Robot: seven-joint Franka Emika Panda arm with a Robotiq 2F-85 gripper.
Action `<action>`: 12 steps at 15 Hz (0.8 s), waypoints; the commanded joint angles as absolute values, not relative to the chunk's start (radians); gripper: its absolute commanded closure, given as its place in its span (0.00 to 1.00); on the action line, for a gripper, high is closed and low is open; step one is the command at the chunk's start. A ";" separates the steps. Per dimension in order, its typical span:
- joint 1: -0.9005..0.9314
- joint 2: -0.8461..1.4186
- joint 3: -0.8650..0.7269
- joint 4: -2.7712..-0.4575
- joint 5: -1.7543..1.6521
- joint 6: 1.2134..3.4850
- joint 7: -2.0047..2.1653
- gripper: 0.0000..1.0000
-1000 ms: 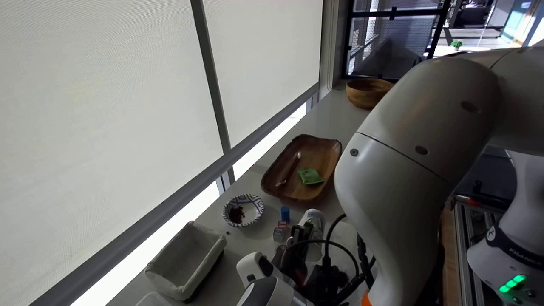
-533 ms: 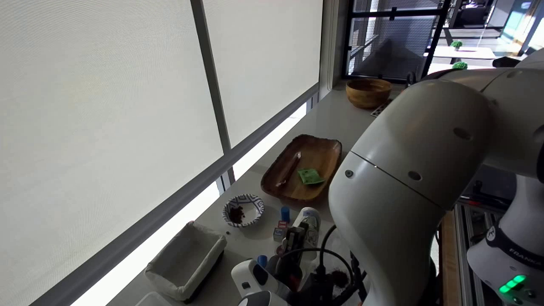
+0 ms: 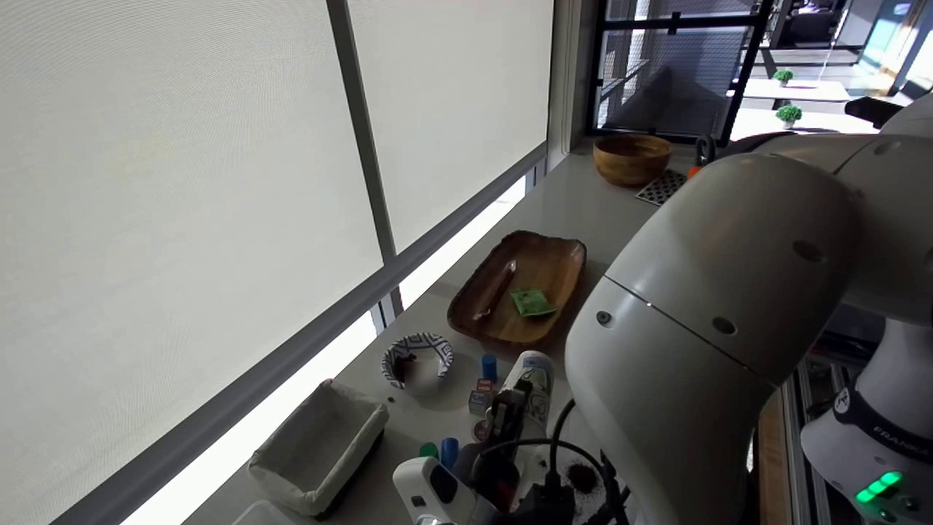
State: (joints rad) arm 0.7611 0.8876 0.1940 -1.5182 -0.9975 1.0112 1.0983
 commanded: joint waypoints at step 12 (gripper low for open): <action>0.814 0.974 0.165 -1.417 -1.021 0.820 1.074 0.99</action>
State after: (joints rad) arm 0.7960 0.9360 0.1761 -1.4615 -0.9975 0.8667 1.0982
